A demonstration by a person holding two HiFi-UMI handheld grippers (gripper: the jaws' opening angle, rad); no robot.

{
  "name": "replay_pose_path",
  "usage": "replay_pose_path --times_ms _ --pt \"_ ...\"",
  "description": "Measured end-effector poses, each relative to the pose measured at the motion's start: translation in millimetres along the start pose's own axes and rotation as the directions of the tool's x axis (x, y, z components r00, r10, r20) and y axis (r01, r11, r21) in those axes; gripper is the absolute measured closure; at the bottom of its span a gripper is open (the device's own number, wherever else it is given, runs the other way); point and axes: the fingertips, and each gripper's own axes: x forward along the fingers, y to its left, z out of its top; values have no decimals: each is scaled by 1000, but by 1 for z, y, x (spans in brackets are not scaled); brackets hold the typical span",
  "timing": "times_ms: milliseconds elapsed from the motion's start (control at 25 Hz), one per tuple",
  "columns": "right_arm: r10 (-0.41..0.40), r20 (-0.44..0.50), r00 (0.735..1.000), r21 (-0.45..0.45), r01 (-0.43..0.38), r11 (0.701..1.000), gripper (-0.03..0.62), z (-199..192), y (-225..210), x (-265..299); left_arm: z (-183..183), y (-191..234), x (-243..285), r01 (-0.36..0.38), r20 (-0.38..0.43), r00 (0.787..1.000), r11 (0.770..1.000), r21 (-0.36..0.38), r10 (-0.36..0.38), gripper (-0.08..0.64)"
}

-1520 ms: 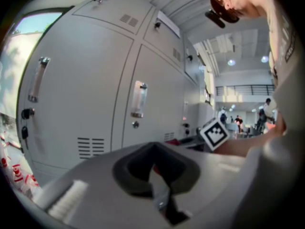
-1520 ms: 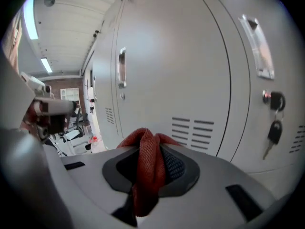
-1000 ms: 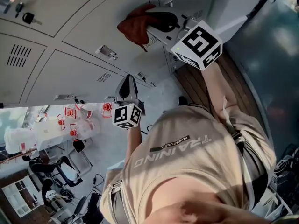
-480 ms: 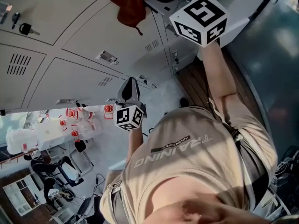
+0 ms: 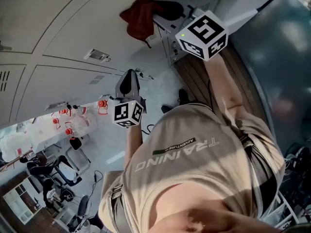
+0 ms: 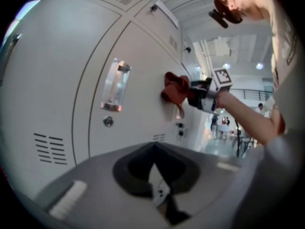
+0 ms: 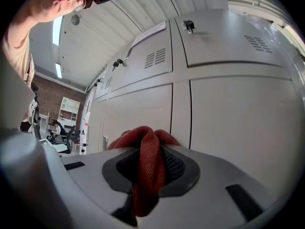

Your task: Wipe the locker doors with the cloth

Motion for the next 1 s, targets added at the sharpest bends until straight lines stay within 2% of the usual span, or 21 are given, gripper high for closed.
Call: replay_pose_path --times_ms 160,280,360,440,600,840,1000 --pt "15 -52 999 53 -13 999 528 -45 7 2 0 -8 14 31 -9 999 999 5 -31 555" --pt "10 -99 995 17 -8 1000 528 -79 13 4 3 -12 24 46 -4 999 999 7 -46 555" --pt "16 -108 994 34 -12 999 528 -104 17 6 5 -13 29 44 1 999 999 10 -44 555" --pt "25 -118 993 81 -15 997 528 -130 20 7 7 -13 32 34 5 999 999 11 -34 555" --pt "36 -192 981 92 -19 996 528 -189 31 10 15 -10 35 5 17 1000 1000 22 -5 555" --pt "102 -219 970 136 -73 988 529 -251 42 14 19 -1 40 -56 25 998 997 48 55 554" --pt "145 -319 937 133 -107 985 529 -292 49 11 6 -5 44 -82 19 997 996 35 81 554"
